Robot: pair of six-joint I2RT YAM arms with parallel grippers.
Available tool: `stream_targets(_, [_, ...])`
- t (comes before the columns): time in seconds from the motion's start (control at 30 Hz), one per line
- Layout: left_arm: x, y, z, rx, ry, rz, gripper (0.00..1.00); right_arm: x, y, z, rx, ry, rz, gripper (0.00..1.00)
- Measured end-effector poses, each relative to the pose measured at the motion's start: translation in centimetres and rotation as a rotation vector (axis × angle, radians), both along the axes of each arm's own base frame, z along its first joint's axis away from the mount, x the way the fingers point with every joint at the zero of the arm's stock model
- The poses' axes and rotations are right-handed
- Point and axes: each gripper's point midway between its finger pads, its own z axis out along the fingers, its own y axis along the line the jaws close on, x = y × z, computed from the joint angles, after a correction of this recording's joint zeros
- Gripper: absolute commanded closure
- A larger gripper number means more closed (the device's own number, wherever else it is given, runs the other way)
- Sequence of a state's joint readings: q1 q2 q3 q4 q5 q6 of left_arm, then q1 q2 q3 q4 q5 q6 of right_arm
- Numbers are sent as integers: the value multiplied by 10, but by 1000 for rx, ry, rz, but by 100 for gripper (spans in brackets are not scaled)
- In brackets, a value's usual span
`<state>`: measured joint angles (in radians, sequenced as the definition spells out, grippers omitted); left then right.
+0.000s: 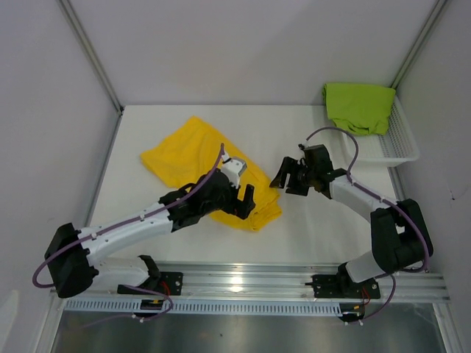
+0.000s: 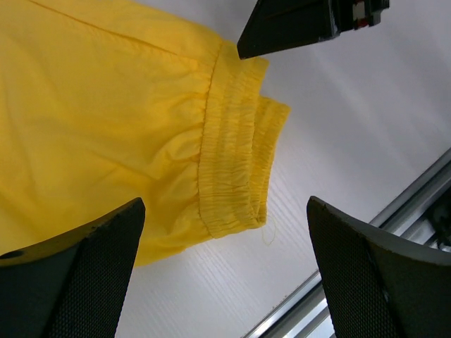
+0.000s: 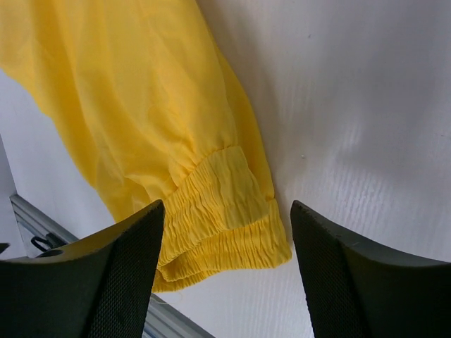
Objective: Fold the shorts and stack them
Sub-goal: Fold the shorts
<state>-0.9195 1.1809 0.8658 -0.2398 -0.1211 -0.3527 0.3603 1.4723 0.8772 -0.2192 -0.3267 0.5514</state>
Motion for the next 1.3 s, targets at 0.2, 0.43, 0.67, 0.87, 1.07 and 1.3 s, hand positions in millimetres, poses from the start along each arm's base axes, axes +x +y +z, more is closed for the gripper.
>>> stream_targets(0.2, [-4,-6,-49,156,46,-4,2,-3,11,-16,39,36,54,40])
stream_targets(0.43, [-2,-11,-91,306,82,1,2,2,15,-24,78,47,79,62])
stream_targets(0.67, [-4,-21,-86,312,65,-13,2,1,15,-28,99,58,91,93])
stream_targets(0.87, [-9,-25,-86,329,52,-37,7,0,16,-29,130,70,104,100])
stream_targets(1.07, [-13,-27,-95,355,59,-49,15,-2,18,-26,153,78,114,100])
stream_targets(1.3, [-10,-21,-114,424,53,-17,37,-4,21,-18,175,73,129,100])
